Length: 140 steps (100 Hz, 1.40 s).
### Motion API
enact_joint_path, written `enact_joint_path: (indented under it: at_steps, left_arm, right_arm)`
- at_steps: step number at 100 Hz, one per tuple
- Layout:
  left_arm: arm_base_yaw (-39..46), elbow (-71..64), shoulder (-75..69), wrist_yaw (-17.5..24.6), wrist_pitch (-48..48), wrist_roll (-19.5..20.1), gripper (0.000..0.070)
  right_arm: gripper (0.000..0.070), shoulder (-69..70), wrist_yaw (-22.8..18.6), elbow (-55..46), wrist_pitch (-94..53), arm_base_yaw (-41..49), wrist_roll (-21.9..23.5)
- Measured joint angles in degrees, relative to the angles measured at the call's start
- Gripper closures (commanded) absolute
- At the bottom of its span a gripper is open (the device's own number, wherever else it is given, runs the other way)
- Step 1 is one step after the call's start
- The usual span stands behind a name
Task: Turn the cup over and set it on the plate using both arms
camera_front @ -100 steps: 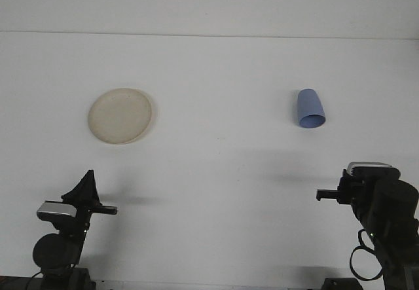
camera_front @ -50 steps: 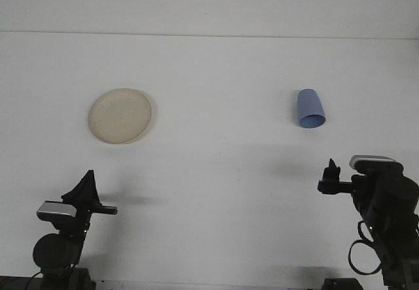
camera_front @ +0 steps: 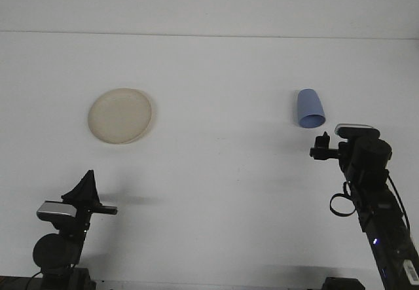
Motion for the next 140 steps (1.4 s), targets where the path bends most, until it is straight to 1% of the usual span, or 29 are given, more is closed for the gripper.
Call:
enact_joint_path:
  at_steps: [13,26,49,63,92,97,115,124,140]
  left_arm:
    - [0.0,0.0,0.0,0.0,0.0,0.0,0.0689]
    - [0.0,0.0,0.0,0.0,0.0,0.0,0.0689]
    - [0.0,0.0,0.0,0.0,0.0,0.0,0.0689]
    - [0.0,0.0,0.0,0.0,0.0,0.0,0.0689]
    - [0.0,0.0,0.0,0.0,0.0,0.0,0.0689]
    - [0.0,0.0,0.0,0.0,0.0,0.0,0.0689]
    - [0.0,0.0,0.0,0.0,0.0,0.0,0.0689]
    - [0.0,0.0,0.0,0.0,0.0,0.0,0.0689]
    - [0.0,0.0,0.0,0.0,0.0,0.0,0.0689]
  right_arm:
    - [0.0122,5.5,-3.7,-1.5,7.0,-2.1,-0.2]
    - [0.0122,11.5,-5.6,-1.5,13.6,-3.6,-0.3]
    - [0.0122,21.0,-7.0,-1.5,21.5,-4.8,-0.8]
    - [0.0122,25.2,-9.7,-1.5,26.6,-5.2,-1.0]
    - [0.0122,30.7,-10.3,-1.5,39.0,-5.4,-1.4]
    - [0.0122,32.0,-11.0,-1.5,40.3,-5.4,-1.4]
    - [0.0122,36.7,-11.8,-0.2,41.4,-5.5,-1.5]
    - [0.0122,38.9,-13.2,1.3,42.6,-5.8,-1.6]
    - [0.0122,41.1,-13.3,4.2,43.1,-5.8,-1.6]
